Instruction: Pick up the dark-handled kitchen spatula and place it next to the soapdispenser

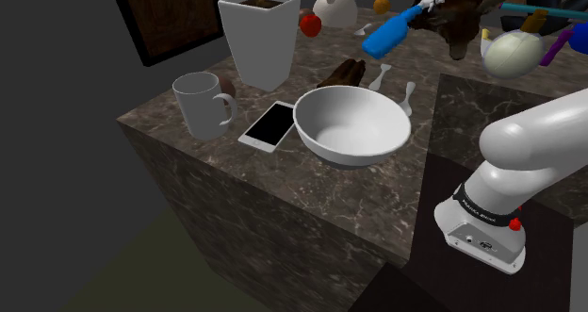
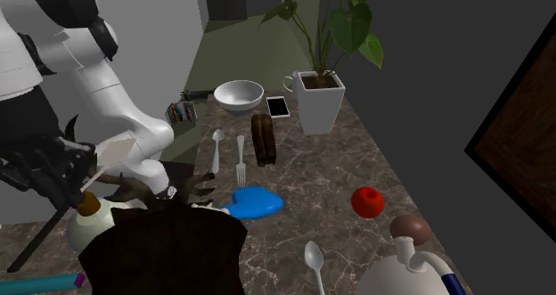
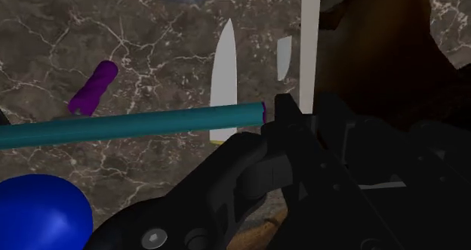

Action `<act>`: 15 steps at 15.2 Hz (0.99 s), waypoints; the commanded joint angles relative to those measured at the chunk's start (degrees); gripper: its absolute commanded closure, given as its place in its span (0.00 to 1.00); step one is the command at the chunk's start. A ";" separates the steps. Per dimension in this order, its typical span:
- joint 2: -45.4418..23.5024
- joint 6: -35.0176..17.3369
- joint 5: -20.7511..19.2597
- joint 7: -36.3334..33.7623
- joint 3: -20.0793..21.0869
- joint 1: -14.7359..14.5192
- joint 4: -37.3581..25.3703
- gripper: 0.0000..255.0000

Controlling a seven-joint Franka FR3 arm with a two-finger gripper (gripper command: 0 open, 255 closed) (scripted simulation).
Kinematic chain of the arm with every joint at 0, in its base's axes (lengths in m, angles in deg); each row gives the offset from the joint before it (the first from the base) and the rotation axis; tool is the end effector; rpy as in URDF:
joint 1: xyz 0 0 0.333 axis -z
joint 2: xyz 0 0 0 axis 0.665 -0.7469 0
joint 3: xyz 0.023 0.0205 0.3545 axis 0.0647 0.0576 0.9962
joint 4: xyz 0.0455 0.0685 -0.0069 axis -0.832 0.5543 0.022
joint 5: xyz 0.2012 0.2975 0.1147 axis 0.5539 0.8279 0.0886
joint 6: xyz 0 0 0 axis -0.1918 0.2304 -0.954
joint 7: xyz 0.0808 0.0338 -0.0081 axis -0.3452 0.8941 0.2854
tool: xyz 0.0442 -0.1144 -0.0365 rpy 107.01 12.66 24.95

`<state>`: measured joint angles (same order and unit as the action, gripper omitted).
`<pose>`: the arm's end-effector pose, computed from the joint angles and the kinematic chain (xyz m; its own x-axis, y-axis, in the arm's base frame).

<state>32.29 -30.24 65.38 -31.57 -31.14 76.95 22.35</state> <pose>0.1741 -0.3238 0.7398 0.2378 -0.9592 0.1529 -0.9683 -0.2465 -0.0401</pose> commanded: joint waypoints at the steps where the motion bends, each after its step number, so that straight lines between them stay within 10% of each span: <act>1: -0.80 -0.59 -0.43 3.00 -2.46 0.56 -0.65 1.00; 11: -11.18 -1.30 1.88 19.35 -16.44 2.52 -11.47 1.00; 15: -9.38 -4.53 1.02 18.67 -15.97 2.82 -6.62 1.00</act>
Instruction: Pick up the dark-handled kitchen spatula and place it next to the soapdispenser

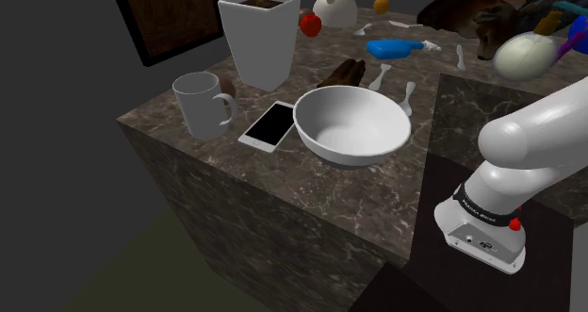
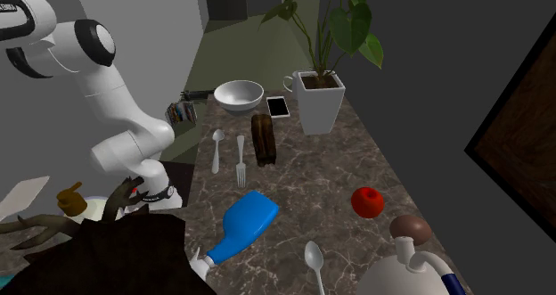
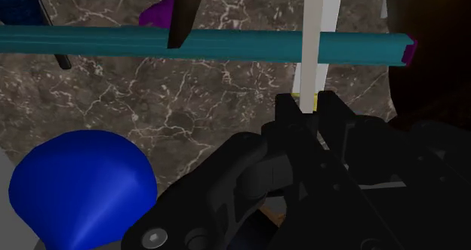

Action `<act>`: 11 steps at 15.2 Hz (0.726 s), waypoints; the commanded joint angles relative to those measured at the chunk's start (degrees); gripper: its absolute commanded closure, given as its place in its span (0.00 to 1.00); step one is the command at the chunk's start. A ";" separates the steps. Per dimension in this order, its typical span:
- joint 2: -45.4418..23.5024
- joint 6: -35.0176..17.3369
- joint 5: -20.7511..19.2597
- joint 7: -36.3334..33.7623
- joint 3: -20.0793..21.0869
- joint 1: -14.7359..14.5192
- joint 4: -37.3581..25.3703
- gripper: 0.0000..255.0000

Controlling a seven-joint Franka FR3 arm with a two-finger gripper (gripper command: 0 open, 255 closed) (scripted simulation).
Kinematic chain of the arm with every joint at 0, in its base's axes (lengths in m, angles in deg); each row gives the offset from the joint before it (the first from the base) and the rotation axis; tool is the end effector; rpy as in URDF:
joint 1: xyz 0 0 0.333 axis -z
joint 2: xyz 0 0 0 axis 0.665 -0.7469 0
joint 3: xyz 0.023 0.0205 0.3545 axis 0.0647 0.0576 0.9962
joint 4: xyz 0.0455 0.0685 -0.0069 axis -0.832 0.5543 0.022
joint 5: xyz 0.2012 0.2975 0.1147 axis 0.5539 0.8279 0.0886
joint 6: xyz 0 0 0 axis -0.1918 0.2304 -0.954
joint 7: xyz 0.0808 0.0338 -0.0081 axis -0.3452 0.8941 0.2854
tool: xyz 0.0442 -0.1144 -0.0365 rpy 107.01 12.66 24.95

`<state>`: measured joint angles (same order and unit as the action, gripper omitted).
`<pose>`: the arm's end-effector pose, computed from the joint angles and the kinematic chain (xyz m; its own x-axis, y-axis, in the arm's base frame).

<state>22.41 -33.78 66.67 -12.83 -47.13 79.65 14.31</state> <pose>0.0804 -0.4428 0.7266 0.2386 -0.9588 0.1540 -0.9681 -0.2473 -0.0400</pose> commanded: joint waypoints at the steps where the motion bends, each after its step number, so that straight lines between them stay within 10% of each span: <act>1: 0.90 -1.77 -0.46 -0.22 0.11 0.20 2.58 1.00; 11: 3.95 -9.48 -2.01 -1.34 0.40 0.97 13.09 1.00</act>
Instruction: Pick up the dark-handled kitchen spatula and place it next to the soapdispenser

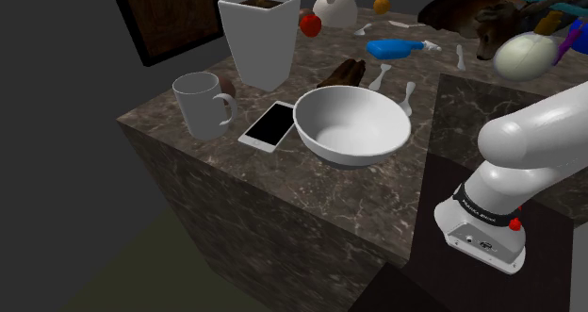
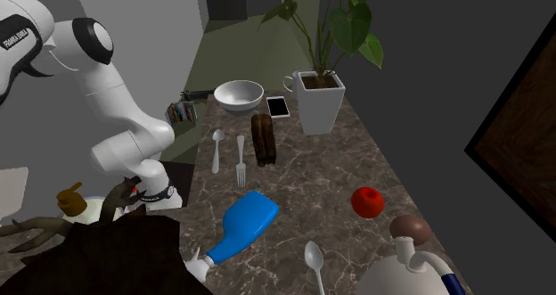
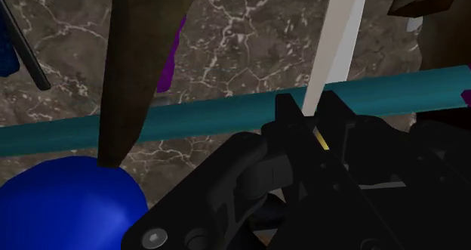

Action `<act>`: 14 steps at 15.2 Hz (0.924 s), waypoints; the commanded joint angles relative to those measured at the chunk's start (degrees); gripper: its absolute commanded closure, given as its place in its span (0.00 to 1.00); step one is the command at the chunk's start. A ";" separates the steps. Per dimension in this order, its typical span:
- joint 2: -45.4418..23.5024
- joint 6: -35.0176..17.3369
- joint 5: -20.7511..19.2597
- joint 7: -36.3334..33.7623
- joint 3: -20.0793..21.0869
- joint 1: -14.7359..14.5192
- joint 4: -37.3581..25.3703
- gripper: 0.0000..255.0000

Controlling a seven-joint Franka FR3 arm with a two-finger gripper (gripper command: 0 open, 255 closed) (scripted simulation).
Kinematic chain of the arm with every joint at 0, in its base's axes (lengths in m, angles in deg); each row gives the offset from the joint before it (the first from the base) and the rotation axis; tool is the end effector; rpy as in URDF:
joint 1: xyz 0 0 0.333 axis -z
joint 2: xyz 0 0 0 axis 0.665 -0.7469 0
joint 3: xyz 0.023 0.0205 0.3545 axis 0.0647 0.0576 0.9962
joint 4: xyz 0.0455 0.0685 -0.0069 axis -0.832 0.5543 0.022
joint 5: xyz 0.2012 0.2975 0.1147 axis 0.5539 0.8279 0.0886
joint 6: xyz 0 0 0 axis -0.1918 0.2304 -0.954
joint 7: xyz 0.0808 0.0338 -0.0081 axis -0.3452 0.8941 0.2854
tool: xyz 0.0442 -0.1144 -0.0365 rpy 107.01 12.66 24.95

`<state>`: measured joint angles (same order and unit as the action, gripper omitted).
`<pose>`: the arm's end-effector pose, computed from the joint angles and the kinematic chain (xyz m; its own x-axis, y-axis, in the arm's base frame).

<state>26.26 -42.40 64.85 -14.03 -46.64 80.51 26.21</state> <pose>0.0771 -0.4406 0.6713 0.2400 -0.9578 0.1579 -0.9675 -0.2493 -0.0417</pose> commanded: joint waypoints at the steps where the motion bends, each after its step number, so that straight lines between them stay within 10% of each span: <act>1: 0.32 -1.62 -0.31 -0.21 -0.10 0.19 2.15 1.00; 14: 1.50 -11.56 -0.95 -0.33 0.30 2.54 13.42 1.00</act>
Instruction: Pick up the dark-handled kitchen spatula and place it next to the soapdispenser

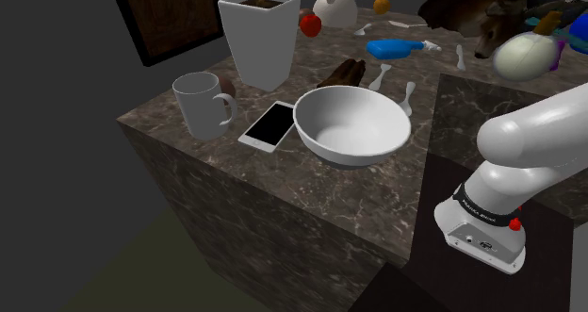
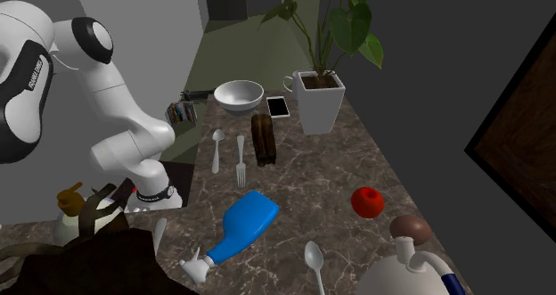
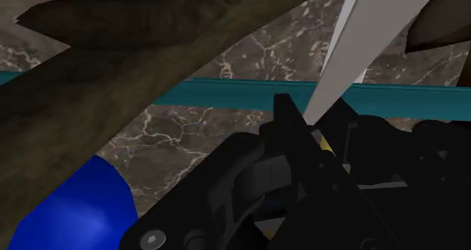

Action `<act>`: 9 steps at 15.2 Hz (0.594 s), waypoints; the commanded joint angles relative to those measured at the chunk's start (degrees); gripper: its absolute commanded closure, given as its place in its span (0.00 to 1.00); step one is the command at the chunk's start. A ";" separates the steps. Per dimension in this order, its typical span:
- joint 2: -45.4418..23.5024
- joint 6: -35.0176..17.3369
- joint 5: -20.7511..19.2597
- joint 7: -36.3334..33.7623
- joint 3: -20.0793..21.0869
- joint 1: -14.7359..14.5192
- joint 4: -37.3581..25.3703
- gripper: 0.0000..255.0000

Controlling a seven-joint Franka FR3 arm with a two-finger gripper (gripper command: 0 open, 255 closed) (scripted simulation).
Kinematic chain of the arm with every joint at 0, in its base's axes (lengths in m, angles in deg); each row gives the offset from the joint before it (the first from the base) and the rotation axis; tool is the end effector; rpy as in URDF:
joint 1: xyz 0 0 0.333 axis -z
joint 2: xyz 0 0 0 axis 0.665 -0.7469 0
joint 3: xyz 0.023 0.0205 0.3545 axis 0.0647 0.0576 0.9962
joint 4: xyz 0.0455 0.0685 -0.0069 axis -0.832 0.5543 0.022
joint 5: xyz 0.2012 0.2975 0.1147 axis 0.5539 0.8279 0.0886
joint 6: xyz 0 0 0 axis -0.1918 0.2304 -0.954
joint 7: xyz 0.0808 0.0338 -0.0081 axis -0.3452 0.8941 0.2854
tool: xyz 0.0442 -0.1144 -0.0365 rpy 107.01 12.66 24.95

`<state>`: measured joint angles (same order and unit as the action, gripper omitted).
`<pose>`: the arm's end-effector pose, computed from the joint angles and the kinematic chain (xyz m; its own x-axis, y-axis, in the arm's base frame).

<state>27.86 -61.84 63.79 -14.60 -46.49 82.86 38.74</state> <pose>0.0799 -0.4556 0.6161 0.2174 -0.9281 0.3023 -0.9677 -0.2454 -0.0575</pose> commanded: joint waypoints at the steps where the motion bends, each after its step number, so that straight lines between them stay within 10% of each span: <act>1: -0.09 7.11 0.07 0.24 0.10 0.28 1.67 1.00; 9: -0.53 0.92 -0.20 0.37 -0.54 0.93 7.49 1.00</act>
<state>27.89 -66.60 63.38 -14.13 -47.66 84.24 43.74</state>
